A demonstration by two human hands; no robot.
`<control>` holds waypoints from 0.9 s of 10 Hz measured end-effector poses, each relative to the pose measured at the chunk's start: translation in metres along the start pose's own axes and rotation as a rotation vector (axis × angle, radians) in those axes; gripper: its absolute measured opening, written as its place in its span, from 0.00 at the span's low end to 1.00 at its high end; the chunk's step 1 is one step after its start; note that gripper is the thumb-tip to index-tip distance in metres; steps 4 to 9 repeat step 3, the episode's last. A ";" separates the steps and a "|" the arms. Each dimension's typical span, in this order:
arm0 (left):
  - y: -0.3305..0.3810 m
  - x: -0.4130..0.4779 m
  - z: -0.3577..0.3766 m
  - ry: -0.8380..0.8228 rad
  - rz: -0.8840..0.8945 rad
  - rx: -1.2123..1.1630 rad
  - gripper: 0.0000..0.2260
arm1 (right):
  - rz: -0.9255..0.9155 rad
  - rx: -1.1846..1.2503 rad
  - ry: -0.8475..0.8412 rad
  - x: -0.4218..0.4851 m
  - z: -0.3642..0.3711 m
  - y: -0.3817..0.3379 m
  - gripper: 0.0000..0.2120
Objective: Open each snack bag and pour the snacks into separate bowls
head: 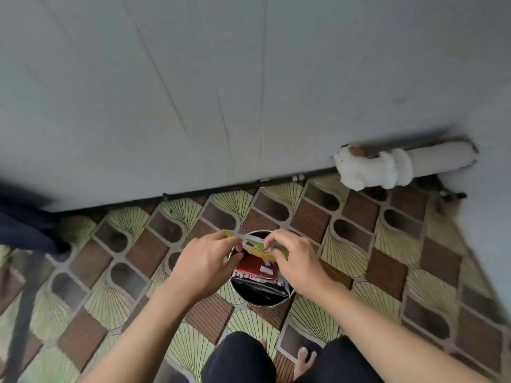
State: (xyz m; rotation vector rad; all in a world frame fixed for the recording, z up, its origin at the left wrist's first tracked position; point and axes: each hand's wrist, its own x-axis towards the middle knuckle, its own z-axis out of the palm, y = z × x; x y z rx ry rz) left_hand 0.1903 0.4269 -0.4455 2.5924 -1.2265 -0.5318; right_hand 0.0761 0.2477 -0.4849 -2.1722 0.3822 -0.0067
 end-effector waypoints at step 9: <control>-0.026 0.029 0.118 -0.162 -0.075 -0.051 0.10 | 0.142 0.013 -0.172 0.001 0.065 0.105 0.05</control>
